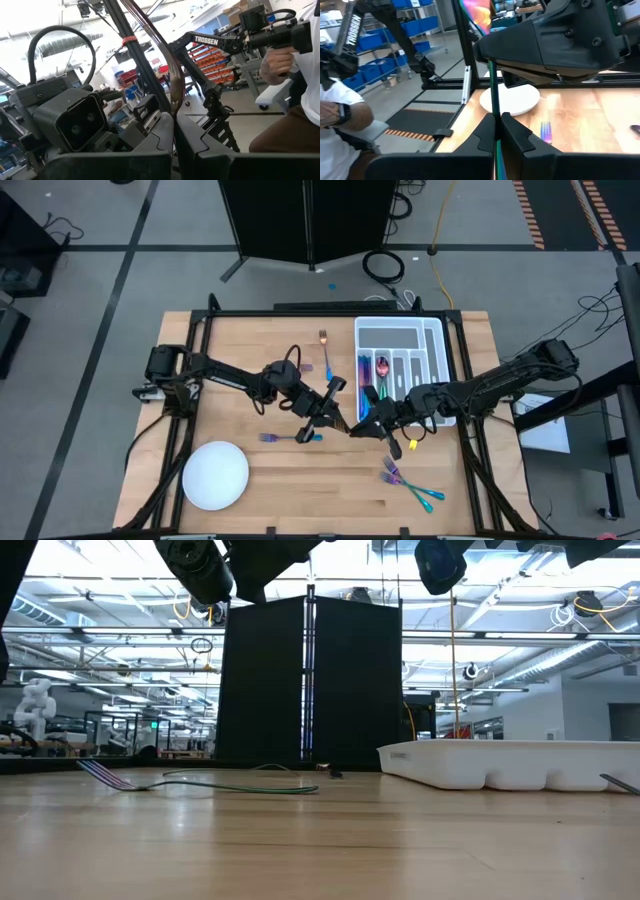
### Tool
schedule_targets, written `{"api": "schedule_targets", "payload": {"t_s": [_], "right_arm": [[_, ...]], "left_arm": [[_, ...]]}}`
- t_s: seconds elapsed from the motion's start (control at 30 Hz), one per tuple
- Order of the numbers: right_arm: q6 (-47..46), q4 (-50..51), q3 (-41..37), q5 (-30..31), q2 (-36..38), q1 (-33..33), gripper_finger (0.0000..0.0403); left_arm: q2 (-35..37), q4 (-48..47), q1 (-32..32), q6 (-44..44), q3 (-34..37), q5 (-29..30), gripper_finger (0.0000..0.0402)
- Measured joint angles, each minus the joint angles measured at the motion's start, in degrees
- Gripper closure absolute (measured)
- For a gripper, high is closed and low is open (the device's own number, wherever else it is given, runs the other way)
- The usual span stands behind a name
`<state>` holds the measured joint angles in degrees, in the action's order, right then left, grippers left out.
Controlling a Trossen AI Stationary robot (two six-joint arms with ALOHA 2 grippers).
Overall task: Sort silverware
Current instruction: Put the blue fork into the utensil organizer
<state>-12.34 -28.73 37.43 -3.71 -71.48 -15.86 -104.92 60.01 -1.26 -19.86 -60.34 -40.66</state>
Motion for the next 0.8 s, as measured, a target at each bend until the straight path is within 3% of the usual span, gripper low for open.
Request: {"api": "schedule_targets", "payload": {"t_s": [0.2, 0.37, 0.6, 0.8], "right_arm": [[1.5, 0.0, 0.0, 4.1, 0.0, -0.2, 0.0403], [3.3, 1.9, 0.0, 13.2, 0.9, -2.0, 0.0402], [4.4, 6.9, 0.2, 28.9, 5.3, -6.6, 0.0402], [2.4, 15.2, 0.2, 41.1, 9.5, -10.6, 0.0402]], "left_arm": [[0.0, 0.0, 0.1, 0.0, 0.0, 1.4, 0.0398], [0.0, -2.0, 0.3, 1.9, 0.0, 5.9, 0.038], [0.0, -4.4, 0.2, 2.8, 0.0, 16.1, 0.0317], [0.0, -4.7, 0.4, 3.0, 0.0, 18.0, 0.0274]]}}
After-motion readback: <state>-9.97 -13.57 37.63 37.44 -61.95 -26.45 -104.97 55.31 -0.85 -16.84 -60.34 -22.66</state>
